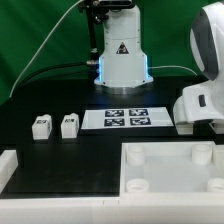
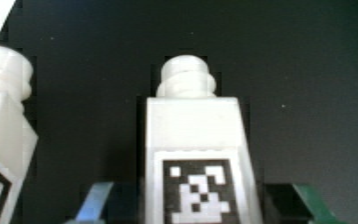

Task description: Assemble one leg

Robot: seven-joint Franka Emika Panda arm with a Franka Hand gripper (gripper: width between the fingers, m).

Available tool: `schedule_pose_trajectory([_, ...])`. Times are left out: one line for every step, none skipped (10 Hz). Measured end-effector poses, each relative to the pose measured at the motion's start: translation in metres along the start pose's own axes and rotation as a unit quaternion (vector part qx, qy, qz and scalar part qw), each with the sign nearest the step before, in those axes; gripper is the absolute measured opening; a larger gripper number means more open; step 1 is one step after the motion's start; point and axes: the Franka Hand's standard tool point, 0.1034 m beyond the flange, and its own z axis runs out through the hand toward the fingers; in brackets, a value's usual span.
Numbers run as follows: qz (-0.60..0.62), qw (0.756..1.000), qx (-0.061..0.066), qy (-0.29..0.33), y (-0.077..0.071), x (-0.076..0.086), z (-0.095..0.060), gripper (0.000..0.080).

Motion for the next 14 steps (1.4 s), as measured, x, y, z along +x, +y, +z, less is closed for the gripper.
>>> schedule_pose_trajectory([-0.007,1.000,0.001,-0.006,0.005,-0.009,-0.022,0.0292])
schedule_pose_trajectory([-0.009,0.999,0.008,0.048,0.006,-0.006,-0.049,0.0292])
schedule_pose_trajectory([-0.010,0.991,0.007,0.132,0.009,-0.013,-0.073,0.0292])
schedule_pose_trajectory([-0.015,0.980,0.001,0.196,0.013,-0.029,-0.089,0.0292])
schedule_pose_trajectory([-0.015,0.968,-0.001,0.250,0.015,-0.038,-0.101,0.0292])
schedule_pose_trajectory([-0.018,0.946,0.000,0.323,0.014,-0.030,-0.102,0.0292])
schedule_pose_trajectory([-0.022,0.927,-0.001,0.375,0.014,-0.029,-0.099,0.0292])
schedule_pose_trajectory([-0.031,0.896,-0.001,0.443,0.016,-0.025,-0.101,0.0292])
schedule_pose_trajectory([-0.043,0.873,-0.004,0.486,0.025,-0.013,-0.091,0.0292])
schedule_pose_trajectory([-0.055,0.850,-0.009,0.524,0.035,-0.004,-0.102,0.0292])
schedule_pose_trajectory([-0.068,0.821,-0.021,0.567,0.051,-0.007,-0.135,0.0293])
schedule_pose_trajectory([-0.072,0.774,-0.031,0.628,0.064,-0.011,-0.164,0.0293])
schedule_pose_trajectory([-0.069,0.729,-0.036,0.680,0.074,-0.013,-0.183,0.0294])
schedule_pose_trajectory([-0.067,0.729,-0.035,0.680,0.075,-0.012,-0.182,0.0294])
